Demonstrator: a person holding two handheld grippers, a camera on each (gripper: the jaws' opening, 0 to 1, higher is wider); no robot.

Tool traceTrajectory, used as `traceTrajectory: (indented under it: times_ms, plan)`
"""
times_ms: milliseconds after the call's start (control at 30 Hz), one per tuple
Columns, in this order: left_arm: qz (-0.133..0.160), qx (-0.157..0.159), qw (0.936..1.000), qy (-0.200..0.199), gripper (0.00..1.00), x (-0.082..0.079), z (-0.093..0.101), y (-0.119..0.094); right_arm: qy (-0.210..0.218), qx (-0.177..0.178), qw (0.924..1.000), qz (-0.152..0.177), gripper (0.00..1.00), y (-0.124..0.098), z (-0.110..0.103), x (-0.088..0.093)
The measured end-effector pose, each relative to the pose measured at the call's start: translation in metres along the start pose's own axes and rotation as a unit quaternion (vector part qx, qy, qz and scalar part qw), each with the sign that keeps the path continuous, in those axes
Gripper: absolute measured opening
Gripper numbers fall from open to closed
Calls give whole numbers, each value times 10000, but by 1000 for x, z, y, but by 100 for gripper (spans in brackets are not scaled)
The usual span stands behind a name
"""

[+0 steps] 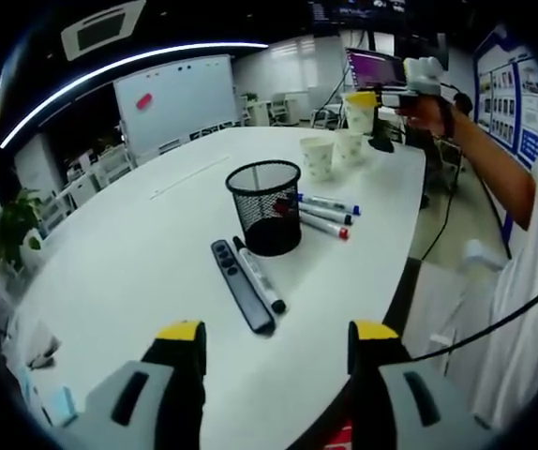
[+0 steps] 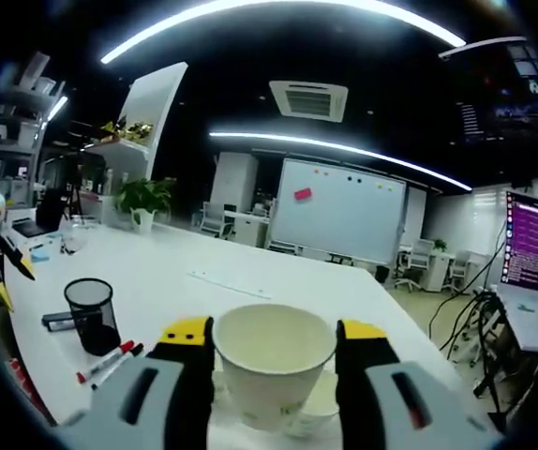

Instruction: Place the scattered laser pointers and whiteboard markers into the pen holder and stack the scattered paper cups together

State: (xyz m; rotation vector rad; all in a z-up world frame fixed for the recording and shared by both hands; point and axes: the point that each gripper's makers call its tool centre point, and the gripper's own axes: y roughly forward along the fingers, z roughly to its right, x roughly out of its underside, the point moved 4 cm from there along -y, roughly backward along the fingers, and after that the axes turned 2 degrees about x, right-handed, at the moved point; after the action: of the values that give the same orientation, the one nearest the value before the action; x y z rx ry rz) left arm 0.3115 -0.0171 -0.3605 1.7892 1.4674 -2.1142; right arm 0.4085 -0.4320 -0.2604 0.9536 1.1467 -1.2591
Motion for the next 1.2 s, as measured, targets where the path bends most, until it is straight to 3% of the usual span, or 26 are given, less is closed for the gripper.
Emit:
traceTrajectory:
  times_ms: [633,1200]
  plan:
    - [-8,-43,10000,-43,61,3,-2,-2,39,32,10000,35,51,1,-2,2]
    - [17,-44,9999,-93,61,4,1,-1,171,156,9997,92,51,6,18,6]
